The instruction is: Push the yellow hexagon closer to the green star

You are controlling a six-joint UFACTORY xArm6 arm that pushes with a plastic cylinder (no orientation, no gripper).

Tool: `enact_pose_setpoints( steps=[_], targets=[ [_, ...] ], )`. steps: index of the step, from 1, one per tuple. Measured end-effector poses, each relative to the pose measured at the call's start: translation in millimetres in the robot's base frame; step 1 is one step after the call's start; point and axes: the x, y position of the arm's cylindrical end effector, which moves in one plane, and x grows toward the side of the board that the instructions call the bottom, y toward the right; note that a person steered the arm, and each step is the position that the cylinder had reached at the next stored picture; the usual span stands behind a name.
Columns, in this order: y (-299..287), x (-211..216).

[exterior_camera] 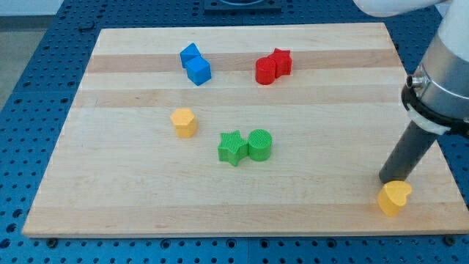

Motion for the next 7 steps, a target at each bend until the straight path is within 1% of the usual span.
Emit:
enact_pose_setpoints(
  steps=[1, 2, 3, 4, 5, 6, 7],
  targets=[
    [-1.7, -13.4],
    [-21.2, -44.6],
    [-23.6, -88.7],
    [-44.7, -127.0],
    [-96.6, -140.2],
    [-156.0, -139.2],
    [-180.8, -139.2]
  ],
)
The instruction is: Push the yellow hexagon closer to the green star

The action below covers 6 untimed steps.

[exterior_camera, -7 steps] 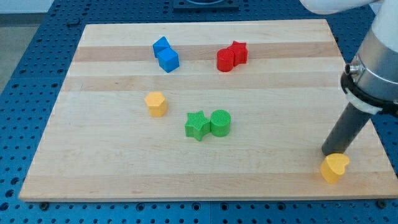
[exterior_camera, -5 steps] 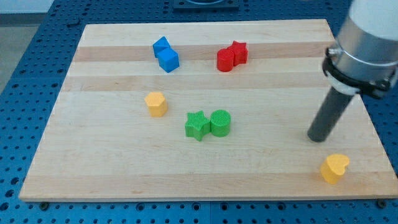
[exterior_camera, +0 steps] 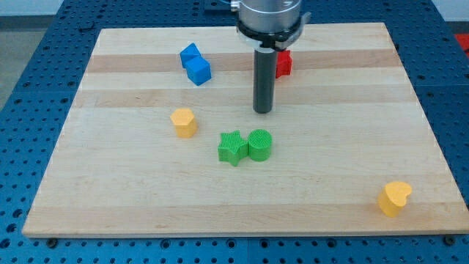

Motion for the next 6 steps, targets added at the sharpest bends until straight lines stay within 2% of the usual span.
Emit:
enact_pose_setpoints(
  steps=[2, 4, 6],
  targets=[
    [-0.5, -0.6],
    [-67.8, -24.5],
    [-151.5, -16.1]
  ],
)
